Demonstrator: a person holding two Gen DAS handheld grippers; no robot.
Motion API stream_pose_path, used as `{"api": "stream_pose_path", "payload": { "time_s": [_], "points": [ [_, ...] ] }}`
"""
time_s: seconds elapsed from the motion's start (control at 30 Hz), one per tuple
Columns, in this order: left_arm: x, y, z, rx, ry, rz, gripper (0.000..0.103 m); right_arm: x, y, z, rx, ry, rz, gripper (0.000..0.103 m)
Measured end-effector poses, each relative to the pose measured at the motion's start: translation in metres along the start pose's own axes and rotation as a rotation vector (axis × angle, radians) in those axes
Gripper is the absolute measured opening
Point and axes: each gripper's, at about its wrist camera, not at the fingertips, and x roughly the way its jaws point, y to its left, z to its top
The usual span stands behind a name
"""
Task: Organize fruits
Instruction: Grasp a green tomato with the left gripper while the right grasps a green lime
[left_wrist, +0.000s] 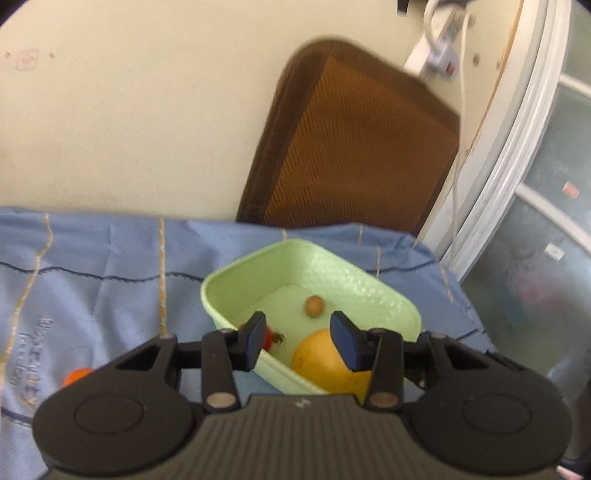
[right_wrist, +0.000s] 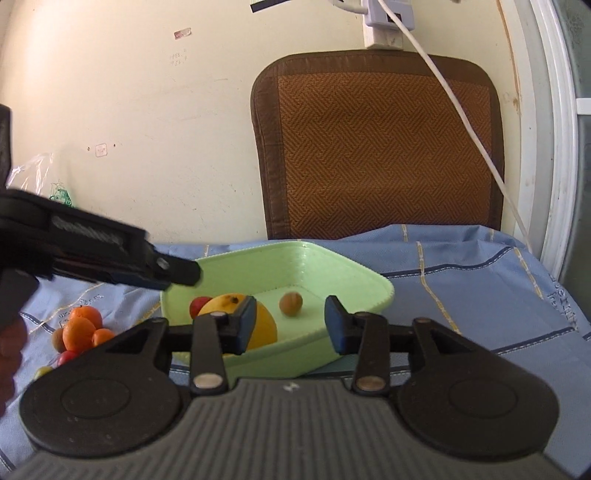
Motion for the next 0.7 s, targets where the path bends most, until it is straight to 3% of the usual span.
{"api": "stream_pose_path", "payload": {
  "time_s": [0.17,0.37,0.43,0.53,0.7],
  "points": [
    [-0.073,0.031,-0.017,-0.048,-0.086,0.024,0.040,-0.016,-0.010,0.004,0.089,-0.022,-0.010,0.043],
    [-0.133,0.053,-0.061,-0.016,-0.094,0.131,0.040,-0.041,0.011,-0.009,0.174,0.072,0.185,0.043],
    [-0.136,0.053,-0.072,-0.012,-0.072,0.119,0.040,-0.047,0.031,-0.017,0.133,0.106,0.230,0.043],
    [-0.126,0.048,-0.082,0.013,-0.040,0.106,0.051,-0.050,0.064,-0.028,0.049,0.172,0.299,0.043],
    [-0.098,0.045,-0.092,0.057,0.015,0.077,0.051,-0.032,0.100,-0.036,-0.069,0.241,0.281,0.043]
  ]
}}
